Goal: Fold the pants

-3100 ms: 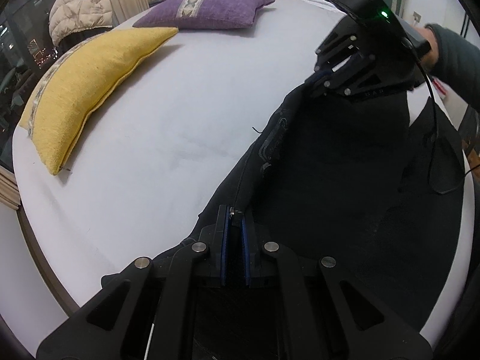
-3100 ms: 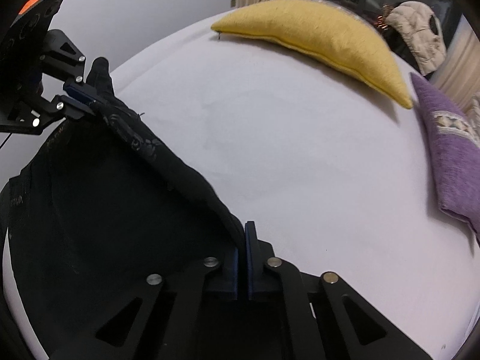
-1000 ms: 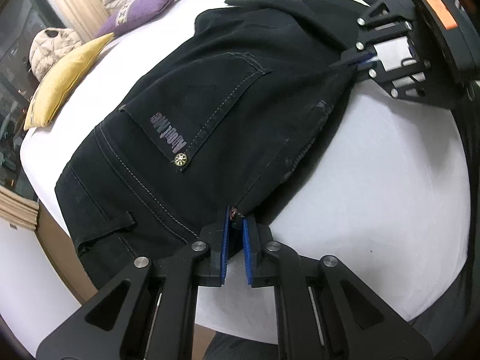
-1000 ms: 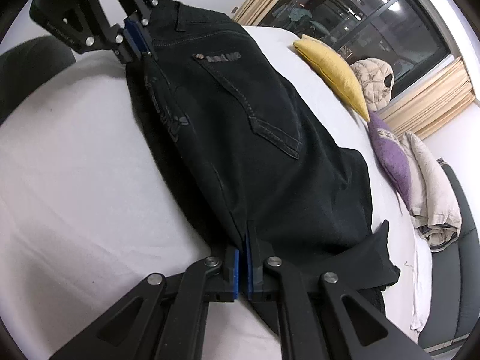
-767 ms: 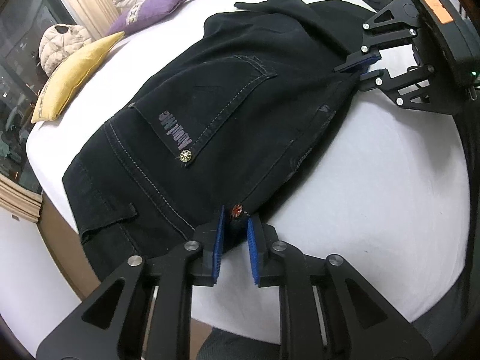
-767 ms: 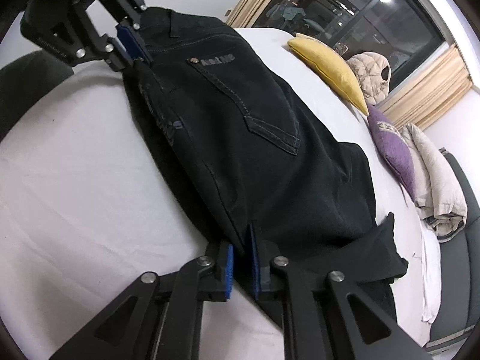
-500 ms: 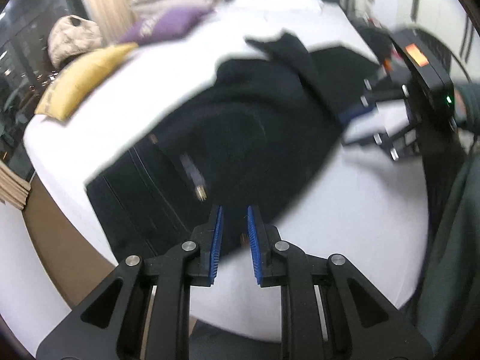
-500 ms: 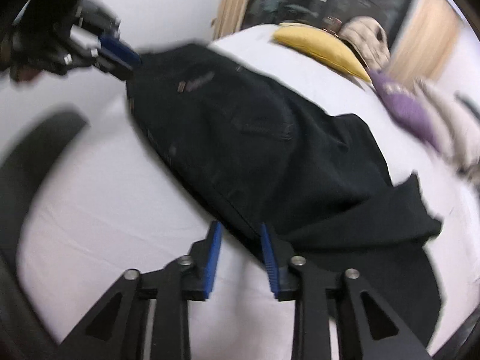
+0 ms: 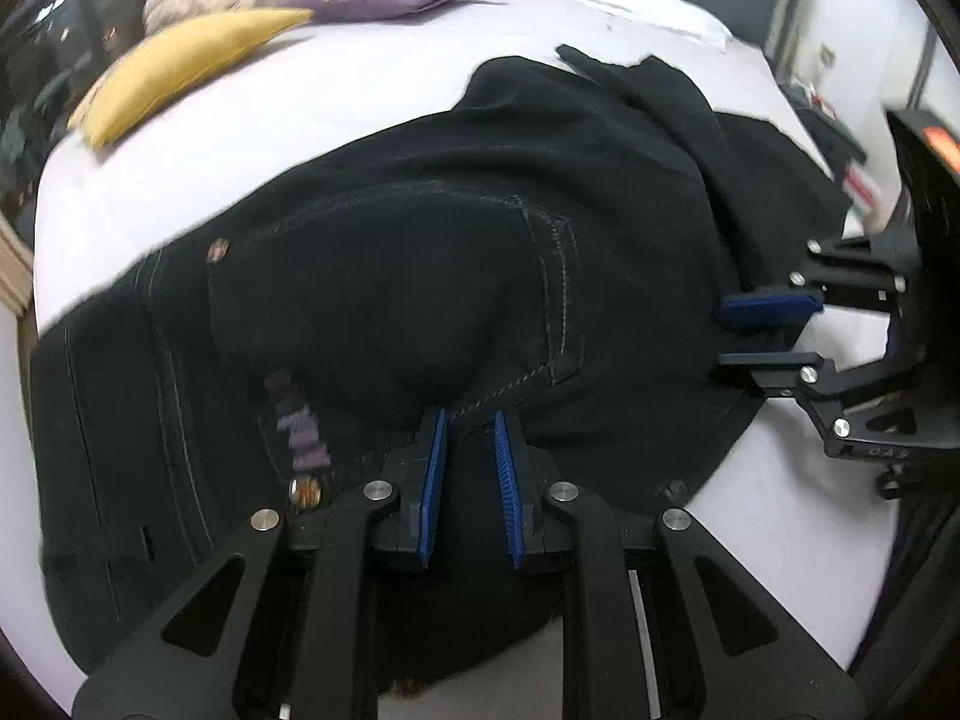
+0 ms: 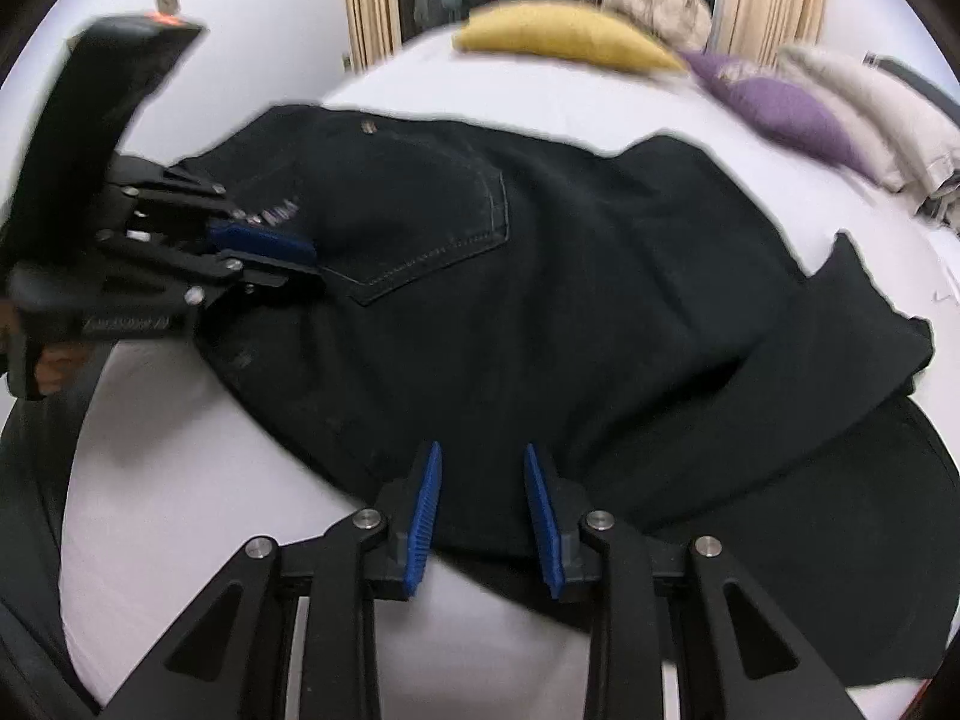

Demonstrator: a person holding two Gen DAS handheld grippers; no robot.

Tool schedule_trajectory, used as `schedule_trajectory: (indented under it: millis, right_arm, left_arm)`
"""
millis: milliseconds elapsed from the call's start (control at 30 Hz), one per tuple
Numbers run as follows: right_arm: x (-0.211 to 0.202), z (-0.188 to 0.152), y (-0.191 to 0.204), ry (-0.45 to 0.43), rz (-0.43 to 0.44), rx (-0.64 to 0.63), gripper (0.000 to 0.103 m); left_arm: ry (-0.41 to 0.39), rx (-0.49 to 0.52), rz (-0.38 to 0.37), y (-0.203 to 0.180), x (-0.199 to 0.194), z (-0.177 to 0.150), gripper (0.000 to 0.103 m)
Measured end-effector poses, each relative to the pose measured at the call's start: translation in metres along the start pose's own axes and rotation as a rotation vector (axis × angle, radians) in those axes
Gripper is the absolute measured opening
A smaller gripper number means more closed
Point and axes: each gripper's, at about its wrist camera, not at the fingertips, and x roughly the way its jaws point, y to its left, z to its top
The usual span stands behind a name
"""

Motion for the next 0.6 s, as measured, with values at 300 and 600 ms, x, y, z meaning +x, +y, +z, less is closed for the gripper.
schedule_trajectory:
  millis: [300,600]
  right_arm:
    - [-0.034,0.04,-0.008,-0.118,0.042,0.055,0.061]
    - [-0.037,0.028,-0.062,-0.054,0.019,0.219,0.078]
  left_arm:
    - [-0.063,-0.055,0.098,0.01,-0.014,0.029,0.016]
    - [-0.084,-0.136,0.084,0.016,-0.018,0.032,0.017]
